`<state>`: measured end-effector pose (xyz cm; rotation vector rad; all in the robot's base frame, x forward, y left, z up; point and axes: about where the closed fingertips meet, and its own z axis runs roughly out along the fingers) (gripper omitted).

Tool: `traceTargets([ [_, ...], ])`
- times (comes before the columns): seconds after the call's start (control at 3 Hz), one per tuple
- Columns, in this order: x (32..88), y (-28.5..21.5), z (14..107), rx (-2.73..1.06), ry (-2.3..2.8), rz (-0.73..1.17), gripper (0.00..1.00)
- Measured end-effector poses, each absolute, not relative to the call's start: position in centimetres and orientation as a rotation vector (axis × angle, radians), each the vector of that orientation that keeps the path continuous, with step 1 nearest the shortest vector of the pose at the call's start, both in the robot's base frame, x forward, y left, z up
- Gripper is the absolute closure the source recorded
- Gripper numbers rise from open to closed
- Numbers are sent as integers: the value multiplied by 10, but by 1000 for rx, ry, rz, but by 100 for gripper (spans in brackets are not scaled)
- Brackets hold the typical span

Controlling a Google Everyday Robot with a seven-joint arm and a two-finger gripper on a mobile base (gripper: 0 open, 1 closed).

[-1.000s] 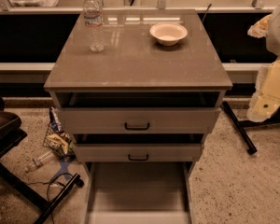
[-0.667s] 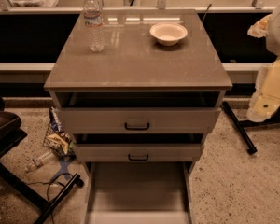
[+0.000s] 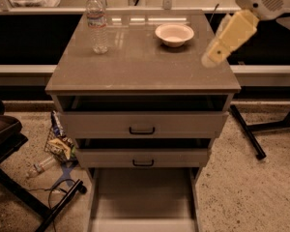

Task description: Place water bottle into bottom drawer

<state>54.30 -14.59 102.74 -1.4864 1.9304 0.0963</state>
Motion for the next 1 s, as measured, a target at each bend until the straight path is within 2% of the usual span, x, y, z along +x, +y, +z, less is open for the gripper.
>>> traceTargets([
  [0.33,589,-105,1048,-1355,1765,230,0],
  [0.67,610,-76,1070,-1232,1640,293,0],
  [1.0,621,-48,1053,-1130,1593,348,0],
])
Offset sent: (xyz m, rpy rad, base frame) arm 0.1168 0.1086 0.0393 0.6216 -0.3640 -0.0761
